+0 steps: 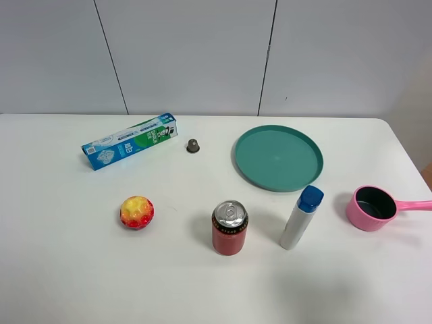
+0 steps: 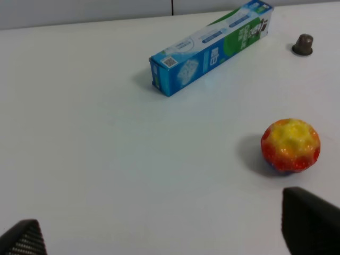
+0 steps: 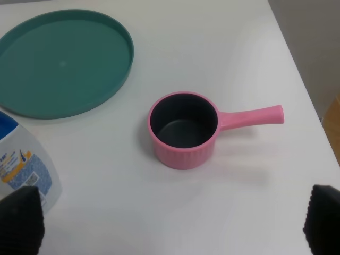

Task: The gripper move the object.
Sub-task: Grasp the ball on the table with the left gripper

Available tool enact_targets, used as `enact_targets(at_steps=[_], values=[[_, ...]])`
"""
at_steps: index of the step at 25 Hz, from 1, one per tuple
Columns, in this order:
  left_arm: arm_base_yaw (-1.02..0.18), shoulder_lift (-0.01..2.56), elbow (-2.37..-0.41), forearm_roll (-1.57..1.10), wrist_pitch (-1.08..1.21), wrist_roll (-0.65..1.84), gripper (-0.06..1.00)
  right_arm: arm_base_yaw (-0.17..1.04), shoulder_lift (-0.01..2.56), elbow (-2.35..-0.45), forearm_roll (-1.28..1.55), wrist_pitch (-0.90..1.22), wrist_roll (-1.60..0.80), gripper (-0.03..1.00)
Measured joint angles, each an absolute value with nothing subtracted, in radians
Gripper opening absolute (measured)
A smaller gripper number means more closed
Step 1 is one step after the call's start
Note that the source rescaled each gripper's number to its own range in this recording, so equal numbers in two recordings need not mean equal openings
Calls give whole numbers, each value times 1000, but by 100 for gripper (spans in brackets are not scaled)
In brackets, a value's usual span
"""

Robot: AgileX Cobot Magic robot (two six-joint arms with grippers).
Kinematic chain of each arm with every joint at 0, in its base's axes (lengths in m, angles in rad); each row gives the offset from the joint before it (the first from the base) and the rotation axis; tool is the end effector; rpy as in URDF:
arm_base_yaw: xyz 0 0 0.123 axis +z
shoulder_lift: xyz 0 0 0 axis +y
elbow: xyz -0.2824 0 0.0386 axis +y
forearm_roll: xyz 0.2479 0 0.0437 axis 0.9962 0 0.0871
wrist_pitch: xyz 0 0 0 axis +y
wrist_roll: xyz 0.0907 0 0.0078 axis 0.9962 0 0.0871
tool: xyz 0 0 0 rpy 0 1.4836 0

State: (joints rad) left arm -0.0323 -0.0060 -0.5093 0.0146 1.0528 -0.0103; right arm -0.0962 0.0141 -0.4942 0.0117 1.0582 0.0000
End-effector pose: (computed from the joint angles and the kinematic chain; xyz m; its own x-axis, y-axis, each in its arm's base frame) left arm -0.0065 0.0014 0.2804 -0.4350 0.0110 -0.9003 0.0195 0.9998 0.0028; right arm -0.0018 0.0011 0.2758 -0.4687 0.0510 -0.8819 0.0898 0.9959 0.0099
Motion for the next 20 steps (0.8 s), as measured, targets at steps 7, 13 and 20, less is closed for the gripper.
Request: enact_targets(at_steps=[7,13,20], values=[[-32,-6,-509,15,1053,-10,66,-96,14,-494,12,1058,0,100],[-32,-6,-509,15,1053,-10,66,-96,14,-494,12,1058,0,100],[-32,-5,-509,15,1053,-10,66,-96,14,-494,12,1058,0,100]])
